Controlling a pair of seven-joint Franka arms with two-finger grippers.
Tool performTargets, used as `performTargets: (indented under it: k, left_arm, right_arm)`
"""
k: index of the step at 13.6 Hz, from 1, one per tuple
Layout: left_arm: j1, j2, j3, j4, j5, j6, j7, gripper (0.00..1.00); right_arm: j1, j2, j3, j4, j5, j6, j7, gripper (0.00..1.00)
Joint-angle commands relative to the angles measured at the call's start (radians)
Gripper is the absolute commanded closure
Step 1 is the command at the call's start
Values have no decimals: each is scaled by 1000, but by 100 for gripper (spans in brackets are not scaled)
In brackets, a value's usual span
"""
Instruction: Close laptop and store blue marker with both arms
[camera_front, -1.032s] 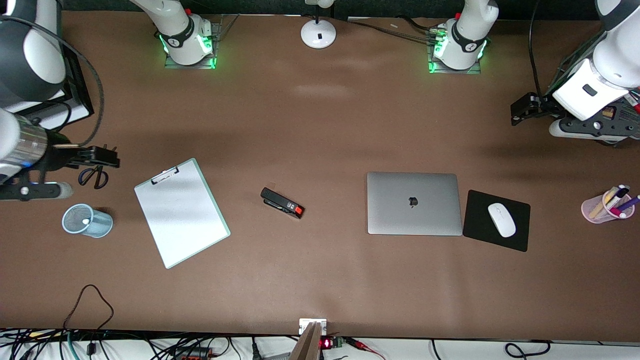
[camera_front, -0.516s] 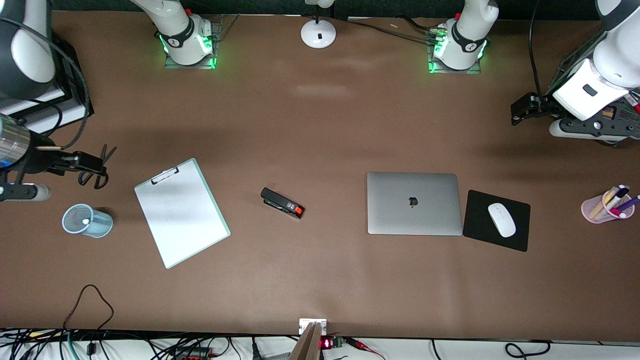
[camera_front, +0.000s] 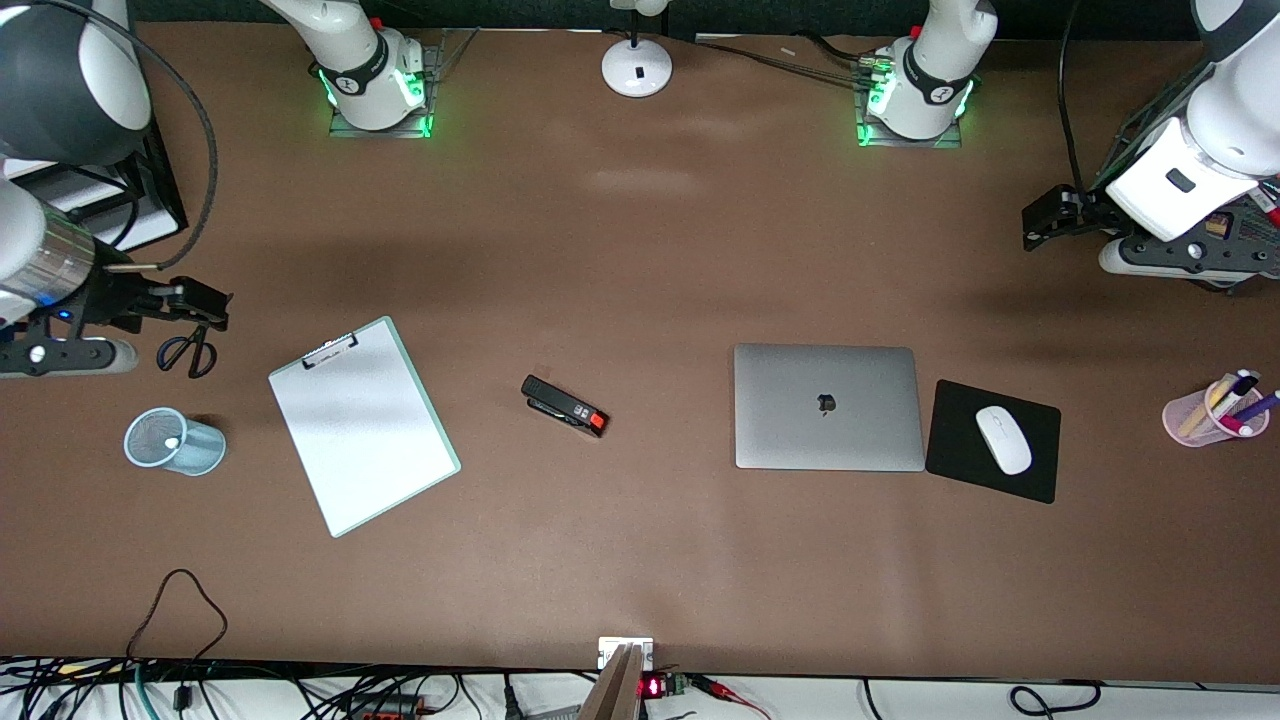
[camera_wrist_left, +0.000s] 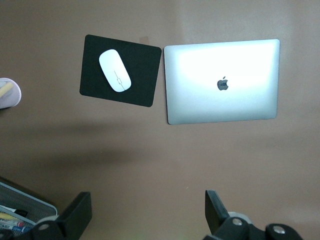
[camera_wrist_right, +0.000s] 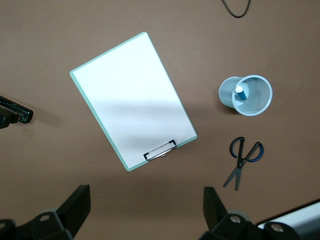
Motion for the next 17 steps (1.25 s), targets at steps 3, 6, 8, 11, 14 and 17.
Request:
performTargets:
  k: [3, 6, 8, 11, 14, 17]
  left_arm:
    - [-5, 6, 8, 19, -6, -18, 9, 0]
    - [-5, 6, 8, 20, -6, -18, 9, 0]
    - [-5, 6, 8, 19, -6, -18, 9, 0]
    - [-5, 6, 8, 19, -6, -18, 9, 0]
    - [-5, 6, 8, 19, -7, -18, 9, 0]
    - [-5, 6, 8, 19, -6, -18, 9, 0]
  right_arm:
    - [-23, -163, 8, -191, -6, 42, 0, 0]
    - [-31, -161, 6, -182, -6, 30, -1, 0]
    - [-29, -153, 8, -150, -6, 22, -7, 0]
    - [-29, -158, 5, -139, -4, -2, -7, 0]
    - [-29, -161, 5, -137, -4, -4, -7, 0]
    - [-28, -164, 5, -137, -4, -12, -7, 0]
